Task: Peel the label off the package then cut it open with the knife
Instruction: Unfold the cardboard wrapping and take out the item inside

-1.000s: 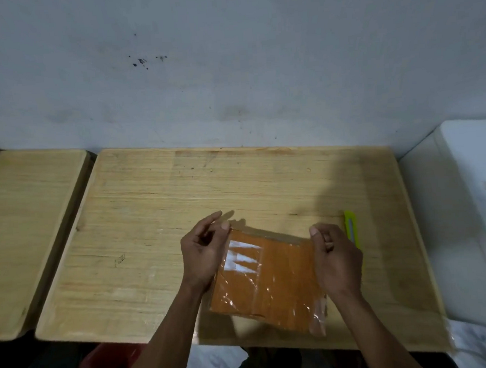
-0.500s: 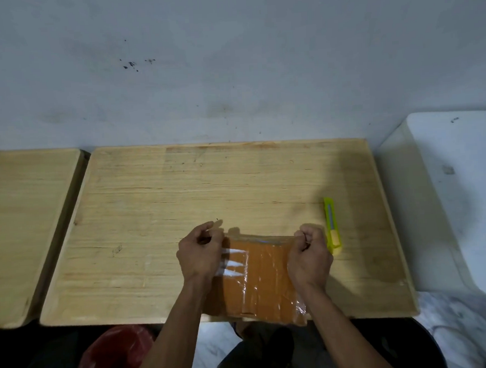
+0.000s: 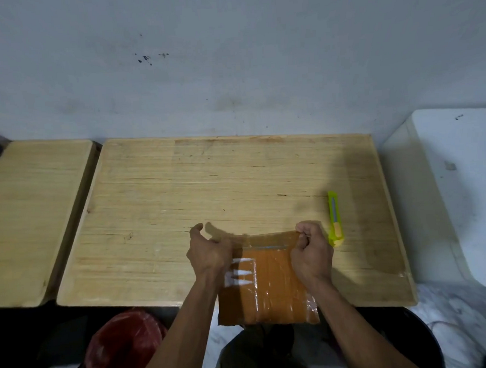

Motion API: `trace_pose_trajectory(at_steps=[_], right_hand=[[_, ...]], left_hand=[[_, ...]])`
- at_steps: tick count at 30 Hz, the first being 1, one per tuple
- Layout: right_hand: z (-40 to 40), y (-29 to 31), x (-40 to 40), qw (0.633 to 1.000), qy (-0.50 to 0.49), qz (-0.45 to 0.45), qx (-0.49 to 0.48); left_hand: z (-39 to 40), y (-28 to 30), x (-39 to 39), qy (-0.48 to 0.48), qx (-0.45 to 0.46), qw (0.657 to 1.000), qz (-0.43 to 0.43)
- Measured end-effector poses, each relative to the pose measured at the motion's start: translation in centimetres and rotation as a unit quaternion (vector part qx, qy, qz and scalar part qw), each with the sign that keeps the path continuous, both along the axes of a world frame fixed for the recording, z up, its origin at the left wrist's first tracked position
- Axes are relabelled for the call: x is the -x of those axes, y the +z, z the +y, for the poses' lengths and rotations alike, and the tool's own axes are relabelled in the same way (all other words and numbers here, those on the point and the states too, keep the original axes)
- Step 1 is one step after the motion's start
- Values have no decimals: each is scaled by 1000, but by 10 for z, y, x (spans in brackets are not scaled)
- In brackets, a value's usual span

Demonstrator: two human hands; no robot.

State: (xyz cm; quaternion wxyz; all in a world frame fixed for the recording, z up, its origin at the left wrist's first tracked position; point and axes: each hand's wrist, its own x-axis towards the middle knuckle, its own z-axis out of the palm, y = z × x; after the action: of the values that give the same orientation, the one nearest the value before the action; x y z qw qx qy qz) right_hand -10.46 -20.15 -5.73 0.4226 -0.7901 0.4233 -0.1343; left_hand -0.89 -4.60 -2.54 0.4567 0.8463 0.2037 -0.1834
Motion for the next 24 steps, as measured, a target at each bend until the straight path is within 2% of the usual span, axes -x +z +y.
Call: trace_pose_trajectory(at_steps=[5, 11, 15, 19, 22, 24], right_hand=[[-3, -1, 6, 999, 32, 2, -9], [2, -3, 10, 996, 91, 21, 14], [9, -7, 11, 989, 113, 39, 81], [13, -25, 23, 970, 182, 93, 132], [13, -40, 30, 956, 220, 73, 180], [10, -42, 31, 953, 227, 80, 186]], left_hand=[[5, -14, 16, 4, 17, 1000, -24], [-4, -24, 22, -86, 4, 991, -107], [-10, -42, 31, -182, -47, 969, -161], [-7, -59, 44, -281, -125, 926, -218], [-3, -71, 52, -326, -148, 896, -261], [-4, -74, 54, -339, -171, 889, -256]])
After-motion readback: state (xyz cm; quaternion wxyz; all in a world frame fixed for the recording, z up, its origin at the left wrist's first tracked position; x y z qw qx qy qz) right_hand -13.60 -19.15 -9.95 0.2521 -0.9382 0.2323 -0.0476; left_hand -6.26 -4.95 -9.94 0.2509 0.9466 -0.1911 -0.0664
